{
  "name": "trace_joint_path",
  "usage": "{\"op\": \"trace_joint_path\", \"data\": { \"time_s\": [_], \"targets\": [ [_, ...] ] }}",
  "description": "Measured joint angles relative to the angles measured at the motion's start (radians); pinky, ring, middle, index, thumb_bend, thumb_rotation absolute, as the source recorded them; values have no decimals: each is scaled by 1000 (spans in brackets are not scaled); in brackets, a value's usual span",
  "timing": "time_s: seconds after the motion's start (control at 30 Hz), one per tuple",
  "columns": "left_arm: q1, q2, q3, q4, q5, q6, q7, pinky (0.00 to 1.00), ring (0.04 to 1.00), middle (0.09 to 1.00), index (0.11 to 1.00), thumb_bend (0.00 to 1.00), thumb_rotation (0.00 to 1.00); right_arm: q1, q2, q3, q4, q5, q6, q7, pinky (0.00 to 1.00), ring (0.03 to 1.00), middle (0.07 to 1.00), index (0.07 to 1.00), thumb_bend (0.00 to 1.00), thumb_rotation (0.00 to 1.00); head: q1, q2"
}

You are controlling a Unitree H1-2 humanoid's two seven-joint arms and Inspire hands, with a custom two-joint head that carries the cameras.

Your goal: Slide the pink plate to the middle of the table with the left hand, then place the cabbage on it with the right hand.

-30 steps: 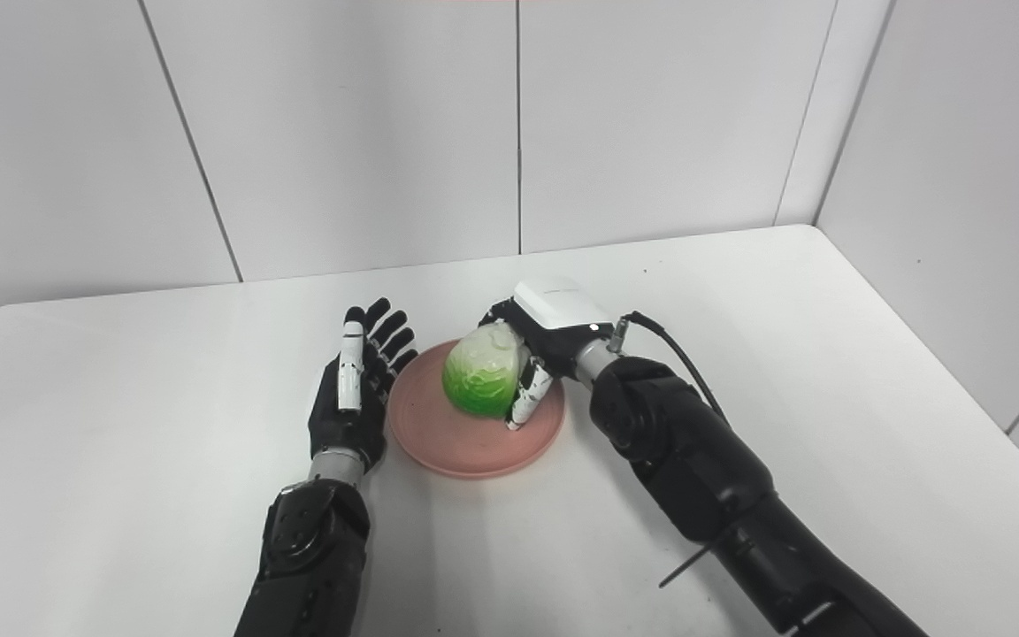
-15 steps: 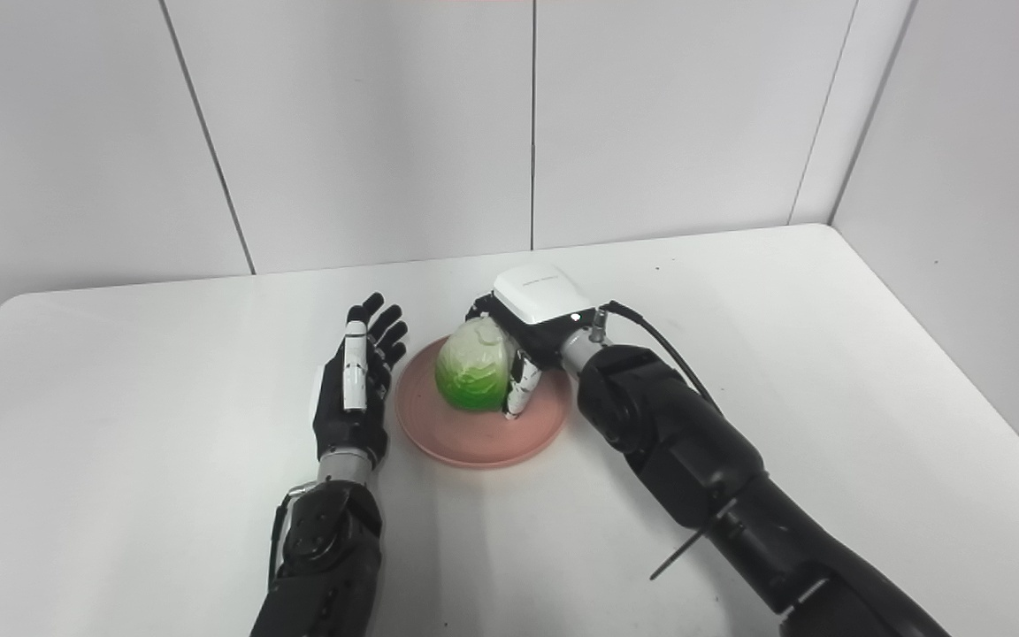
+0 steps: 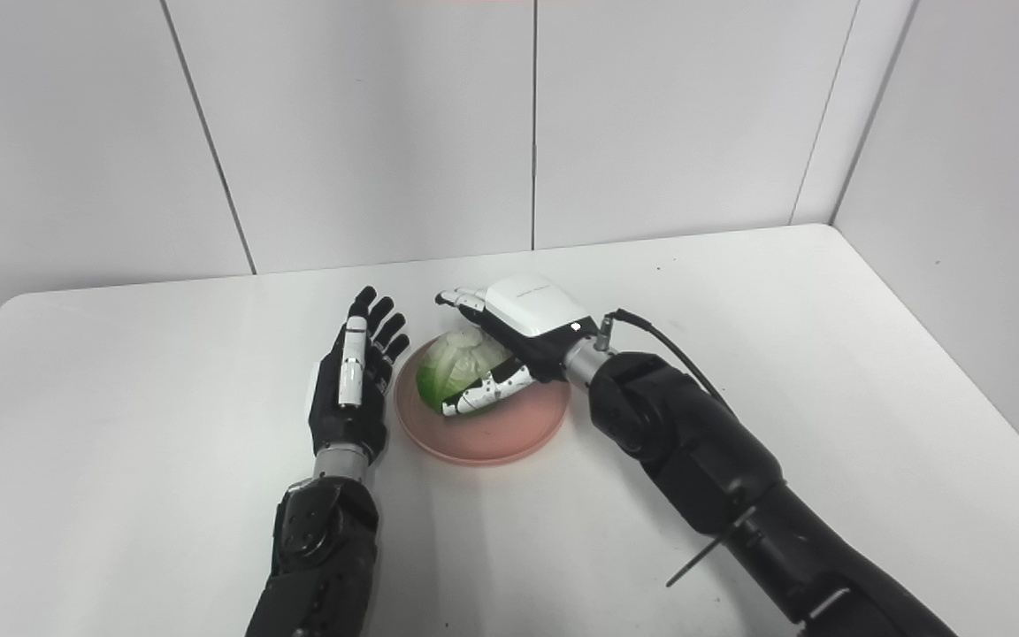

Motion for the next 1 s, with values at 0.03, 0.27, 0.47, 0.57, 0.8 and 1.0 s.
{"op": "trace_joint_path", "data": {
  "time_s": [0.03,0.27,0.47,0.57,0.8,1.0],
  "targets": [
    [-7,-1,1,9,-4,0,0,902,901,914,904,445,798,1,-5,-3,-16,6,-4,11,946,955,947,956,816,795,0,0],
    [-22,-15,21,25,12,8,76,897,874,874,891,423,817,27,-24,-70,-72,45,-17,15,948,940,943,949,786,738,0,-2],
    [-22,-16,27,31,10,2,75,902,852,858,875,433,792,107,-3,-183,-97,118,-23,-47,906,954,978,974,726,766,-8,-5],
    [-22,-17,39,31,-4,0,75,904,848,856,862,429,712,163,53,-288,-111,215,-11,-95,879,985,998,997,733,891,-12,-8],
    [-32,-7,49,79,-51,-56,8,881,883,889,885,515,651,296,221,-451,-121,473,114,-129,1000,1000,1000,1000,684,965,-29,-15],
    [-45,6,59,122,-122,-133,-97,917,927,938,948,503,569,294,309,-530,-41,678,99,-133,1000,1000,1000,1000,658,925,-43,-15]
  ]
}}
